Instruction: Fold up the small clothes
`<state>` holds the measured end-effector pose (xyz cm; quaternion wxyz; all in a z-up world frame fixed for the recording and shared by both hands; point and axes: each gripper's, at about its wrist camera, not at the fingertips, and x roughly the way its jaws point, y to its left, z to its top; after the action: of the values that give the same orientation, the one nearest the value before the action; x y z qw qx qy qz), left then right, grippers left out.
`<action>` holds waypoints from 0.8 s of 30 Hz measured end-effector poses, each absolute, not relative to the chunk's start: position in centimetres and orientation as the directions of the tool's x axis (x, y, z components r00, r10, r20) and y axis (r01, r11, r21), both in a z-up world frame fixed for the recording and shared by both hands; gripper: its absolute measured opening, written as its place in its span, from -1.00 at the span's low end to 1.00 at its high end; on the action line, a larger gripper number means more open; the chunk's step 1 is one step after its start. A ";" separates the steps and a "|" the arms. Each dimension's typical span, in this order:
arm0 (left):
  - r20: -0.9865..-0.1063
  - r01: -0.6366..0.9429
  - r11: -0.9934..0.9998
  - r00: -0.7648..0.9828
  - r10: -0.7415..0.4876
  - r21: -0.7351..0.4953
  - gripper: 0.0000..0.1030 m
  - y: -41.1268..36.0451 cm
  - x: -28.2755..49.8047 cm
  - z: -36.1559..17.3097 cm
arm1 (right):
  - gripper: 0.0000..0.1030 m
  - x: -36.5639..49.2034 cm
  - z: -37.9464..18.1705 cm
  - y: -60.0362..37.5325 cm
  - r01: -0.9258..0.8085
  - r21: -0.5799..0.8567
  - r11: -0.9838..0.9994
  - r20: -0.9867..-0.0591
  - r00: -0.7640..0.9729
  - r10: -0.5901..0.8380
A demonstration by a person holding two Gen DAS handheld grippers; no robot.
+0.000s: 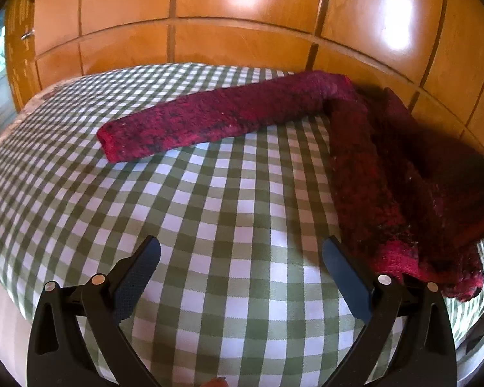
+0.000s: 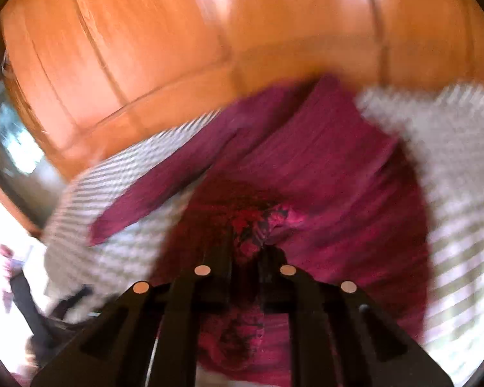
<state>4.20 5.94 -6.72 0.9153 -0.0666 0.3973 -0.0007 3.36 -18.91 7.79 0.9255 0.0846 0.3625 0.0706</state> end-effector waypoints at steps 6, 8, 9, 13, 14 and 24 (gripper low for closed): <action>-0.740 -0.069 0.990 0.671 -0.043 -0.121 0.93 6.6 5.3 -6.8 | -0.81 3.9 10.0 -32.4 0.305 -0.066 0.950 -0.592 0.754 -0.283; -0.743 -0.088 0.986 0.668 -0.048 -0.143 0.93 7.1 5.6 -6.7 | -0.81 5.3 9.4 -37.2 0.425 -0.088 0.901 -0.600 0.699 -0.389; -0.745 -0.094 0.982 0.664 -0.062 -0.166 0.93 7.5 5.7 -6.7 | -0.81 6.2 9.0 -39.5 0.478 -0.092 0.874 -0.609 0.667 -0.429; -0.752 -0.102 0.960 0.645 -0.135 -0.260 0.69 8.3 5.8 -6.6 | -0.21 8.6 7.4 -45.6 0.561 -0.027 0.827 -0.644 0.623 -0.444; -0.755 -0.099 0.958 0.639 -0.147 -0.271 0.62 8.3 5.8 -6.7 | 0.37 8.9 7.1 -46.7 0.587 0.003 0.810 -0.663 0.607 -0.438; -0.679 0.049 0.820 0.533 -0.504 -0.570 0.23 6.9 6.8 -7.2 | 0.41 1.7 2.4 -39.0 0.299 0.403 0.865 -0.770 0.622 0.143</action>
<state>6.81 6.90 -7.24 0.8389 -0.2506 0.4542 -0.1648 1.69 -38.96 2.45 0.8636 0.2556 0.4322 -0.0451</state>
